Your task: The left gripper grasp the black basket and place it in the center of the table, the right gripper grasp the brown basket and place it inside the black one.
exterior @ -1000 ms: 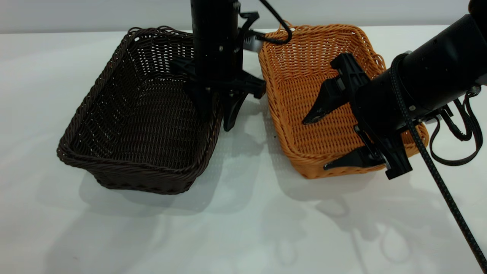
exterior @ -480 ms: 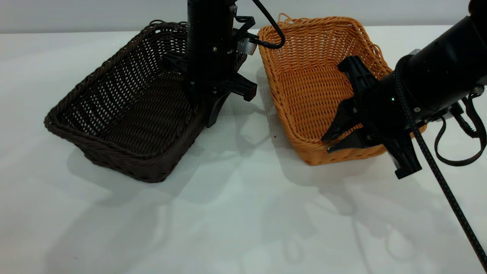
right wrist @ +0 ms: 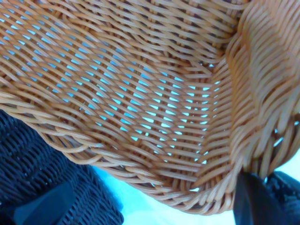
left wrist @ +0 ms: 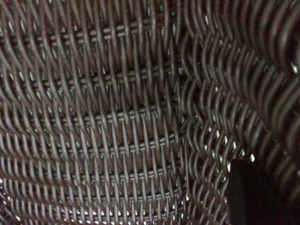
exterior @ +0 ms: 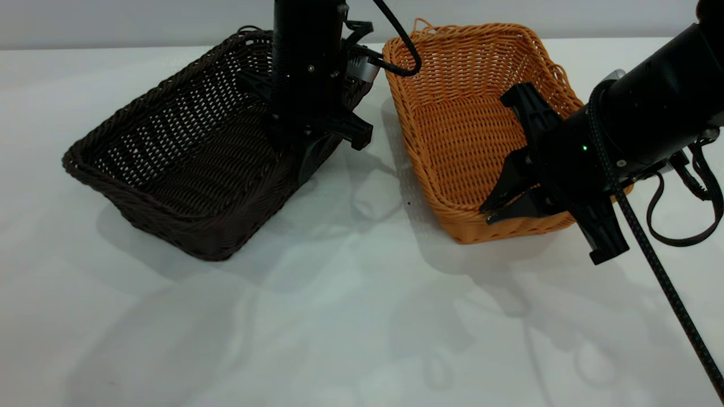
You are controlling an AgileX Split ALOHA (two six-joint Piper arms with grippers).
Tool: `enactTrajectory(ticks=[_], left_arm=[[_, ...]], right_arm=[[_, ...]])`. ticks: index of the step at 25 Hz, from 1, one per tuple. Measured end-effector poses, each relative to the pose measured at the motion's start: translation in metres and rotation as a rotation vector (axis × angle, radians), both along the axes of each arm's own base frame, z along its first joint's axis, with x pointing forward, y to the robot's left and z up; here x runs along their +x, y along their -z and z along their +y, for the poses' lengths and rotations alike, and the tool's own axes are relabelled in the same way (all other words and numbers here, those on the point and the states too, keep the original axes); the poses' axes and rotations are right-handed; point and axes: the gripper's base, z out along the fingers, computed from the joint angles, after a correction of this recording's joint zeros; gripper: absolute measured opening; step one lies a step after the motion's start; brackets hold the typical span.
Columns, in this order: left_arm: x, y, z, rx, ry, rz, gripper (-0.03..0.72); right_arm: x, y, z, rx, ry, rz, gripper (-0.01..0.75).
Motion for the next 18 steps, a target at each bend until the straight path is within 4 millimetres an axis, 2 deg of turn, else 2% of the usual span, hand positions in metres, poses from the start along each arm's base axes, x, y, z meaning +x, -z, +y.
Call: enactTrajectory(ticks=[3, 5, 7, 13, 15, 18], left_arm=[[0.001, -0.006, -0.001, -0.008, 0.011, -0.008, 0.102], [0.001, -0.007, -0.001, -0.011, 0.013, -0.008, 0.102], [0.001, -0.007, -0.001, -0.011, 0.014, -0.008, 0.102], [0.001, -0.007, -0.001, -0.013, 0.013, -0.008, 0.102], [0.001, -0.007, -0.001, -0.013, 0.013, -0.007, 0.102], [0.001, -0.007, -0.001, -0.013, 0.013, -0.007, 0.102]], right_arm=[[0.000, 0.000, -0.001, -0.006, 0.003, 0.000, 0.043], [0.000, 0.000, 0.000, -0.004, 0.004, 0.001, 0.085], [0.000, 0.000, 0.000, -0.005, 0.003, 0.000, 0.150], [0.001, 0.001, -0.004, -0.041, 0.023, -0.001, 0.437], [0.002, 0.003, -0.007, -0.062, 0.076, 0.014, 0.476], [0.003, 0.004, -0.012, -0.107, 0.145, 0.026, 0.481]])
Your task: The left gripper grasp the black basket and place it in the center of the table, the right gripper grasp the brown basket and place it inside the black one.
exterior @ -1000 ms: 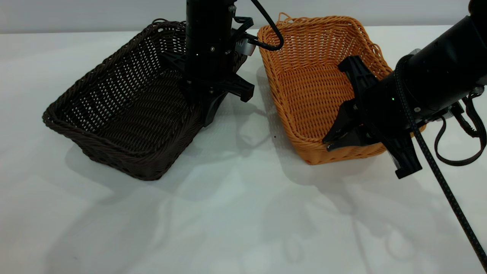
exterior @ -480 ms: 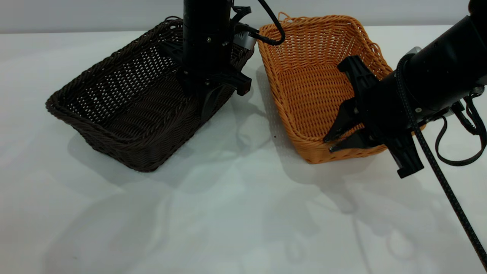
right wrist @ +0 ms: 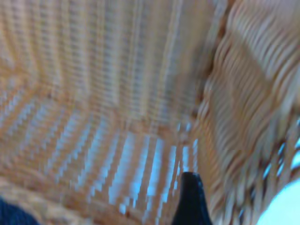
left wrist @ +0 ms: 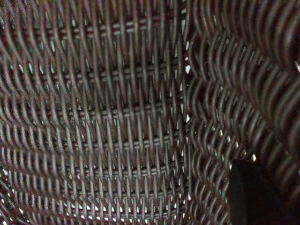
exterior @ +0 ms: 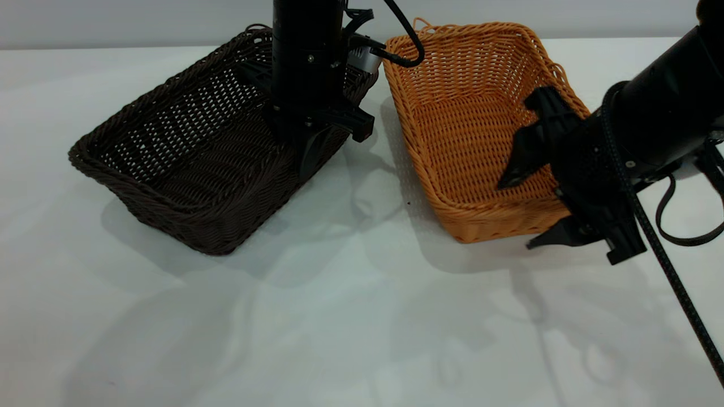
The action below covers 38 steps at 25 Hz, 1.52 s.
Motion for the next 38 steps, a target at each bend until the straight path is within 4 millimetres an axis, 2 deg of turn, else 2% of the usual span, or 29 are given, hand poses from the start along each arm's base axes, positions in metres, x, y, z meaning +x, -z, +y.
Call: enactTrajectory(ticks=[6, 12, 14, 19, 23, 27, 33, 38], left_arm=[[0.000, 0.000, -0.001, -0.006, -0.002, 0.000, 0.102], [0.000, 0.000, -0.001, -0.016, -0.005, 0.001, 0.102], [0.000, 0.000, -0.001, -0.015, -0.004, 0.000, 0.102], [0.000, 0.000, -0.002, -0.015, -0.002, -0.002, 0.102], [0.000, 0.000, -0.001, -0.009, 0.015, 0.002, 0.102], [0.000, -0.001, 0.000, -0.004, 0.018, 0.005, 0.093], [-0.003, -0.001, -0.004, -0.048, 0.072, 0.042, 0.085], [-0.007, -0.002, -0.009, -0.119, 0.151, 0.087, 0.085]], right_arm=[[0.002, 0.006, -0.006, -0.069, 0.050, 0.009, 0.441], [0.011, 0.024, 0.002, -0.024, 0.032, 0.046, 0.417], [0.011, 0.028, 0.003, -0.023, 0.031, 0.056, 0.363], [0.013, 0.027, 0.003, -0.021, 0.029, 0.048, 0.083], [0.016, 0.024, -0.001, -0.020, 0.011, 0.028, 0.063], [0.030, 0.009, -0.022, -0.009, -0.012, -0.041, 0.063], [0.088, -0.031, -0.073, 0.077, -0.103, -0.254, 0.062], [0.125, -0.072, -0.111, 0.073, -0.276, -0.365, 0.062]])
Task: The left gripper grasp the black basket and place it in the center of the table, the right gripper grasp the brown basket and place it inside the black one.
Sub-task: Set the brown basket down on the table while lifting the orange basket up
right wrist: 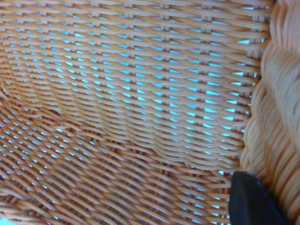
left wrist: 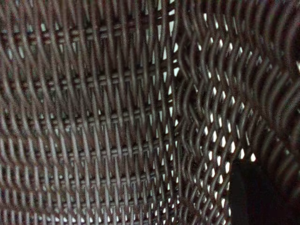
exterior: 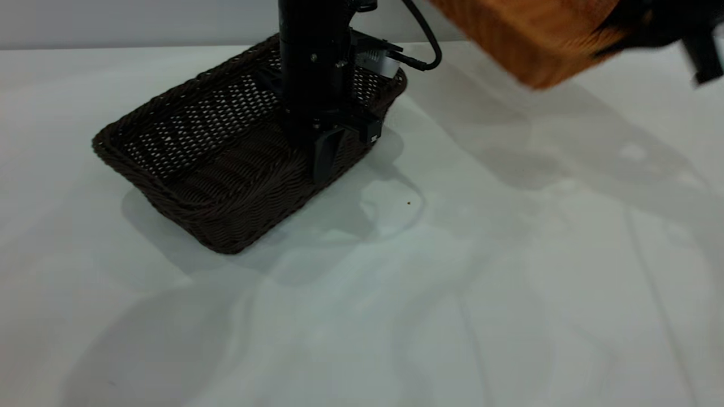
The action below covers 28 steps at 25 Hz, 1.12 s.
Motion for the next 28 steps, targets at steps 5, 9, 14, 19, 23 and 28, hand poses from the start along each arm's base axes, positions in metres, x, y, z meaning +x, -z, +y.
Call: enactTrajectory(ticks=[5, 9, 14, 19, 23, 28], left_arm=[[-0.006, -0.003, -0.009, -0.129, 0.117, 0.062, 0.085], [-0.009, -0.004, -0.015, -0.161, 0.220, 0.070, 0.085], [-0.019, -0.003, -0.028, -0.164, 0.379, 0.066, 0.085], [-0.039, -0.003, -0.052, -0.174, 0.529, 0.071, 0.084], [-0.055, -0.003, -0.068, -0.183, 0.640, 0.076, 0.084], [-0.057, -0.003, -0.071, -0.140, 0.685, 0.060, 0.084]], right_arm=[[0.023, -0.043, -0.012, -0.107, -0.234, -0.053, 0.062], [0.031, -0.067, -0.012, -0.142, -0.330, -0.083, 0.062], [0.042, -0.085, -0.013, -0.164, -0.330, -0.146, 0.062], [0.045, -0.091, -0.013, -0.168, -0.335, -0.169, 0.062], [0.045, -0.090, -0.013, -0.182, -0.355, -0.180, 0.062], [0.045, -0.092, -0.013, -0.185, -0.359, -0.190, 0.062]])
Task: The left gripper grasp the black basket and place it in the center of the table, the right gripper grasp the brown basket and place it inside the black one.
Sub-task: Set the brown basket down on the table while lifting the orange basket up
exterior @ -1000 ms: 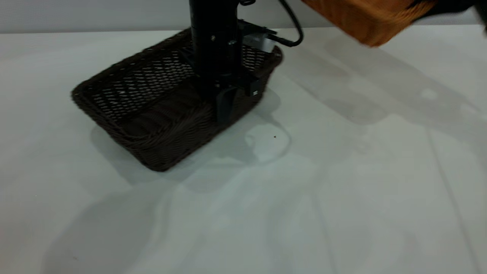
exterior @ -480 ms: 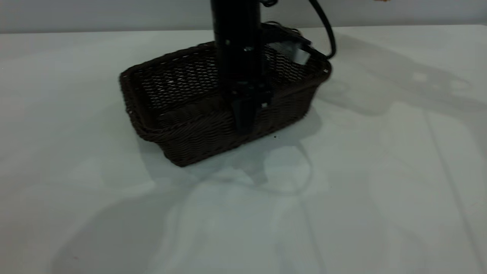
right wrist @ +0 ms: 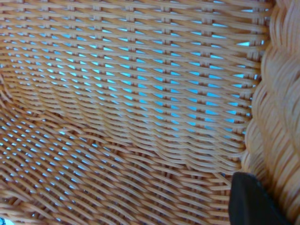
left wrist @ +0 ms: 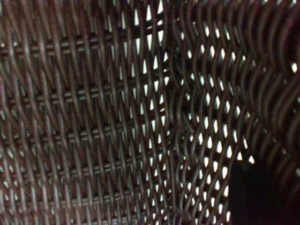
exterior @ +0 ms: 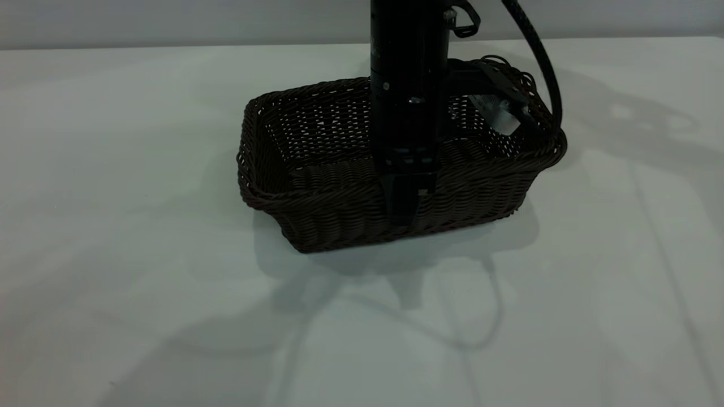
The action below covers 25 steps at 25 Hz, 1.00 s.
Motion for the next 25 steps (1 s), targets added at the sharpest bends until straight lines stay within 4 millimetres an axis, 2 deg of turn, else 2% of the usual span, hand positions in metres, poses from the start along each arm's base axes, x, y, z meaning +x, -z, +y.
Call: enactTrajectory(ticks=[17, 21, 25], left_arm=[[0.0023, 0.0001, 0.0025, 0.010, 0.011, -0.010, 0.104], [0.0018, -0.0001, 0.0018, -0.005, -0.002, 0.004, 0.202], [0.0000, -0.0004, -0.0003, -0.022, -0.040, 0.023, 0.375]], right_arm=[[0.0025, -0.0034, 0.0021, 0.047, 0.021, -0.023, 0.062], [0.0025, -0.0034, 0.0021, 0.047, 0.021, -0.023, 0.063], [0.0025, -0.0034, 0.0021, 0.046, 0.019, -0.024, 0.064]])
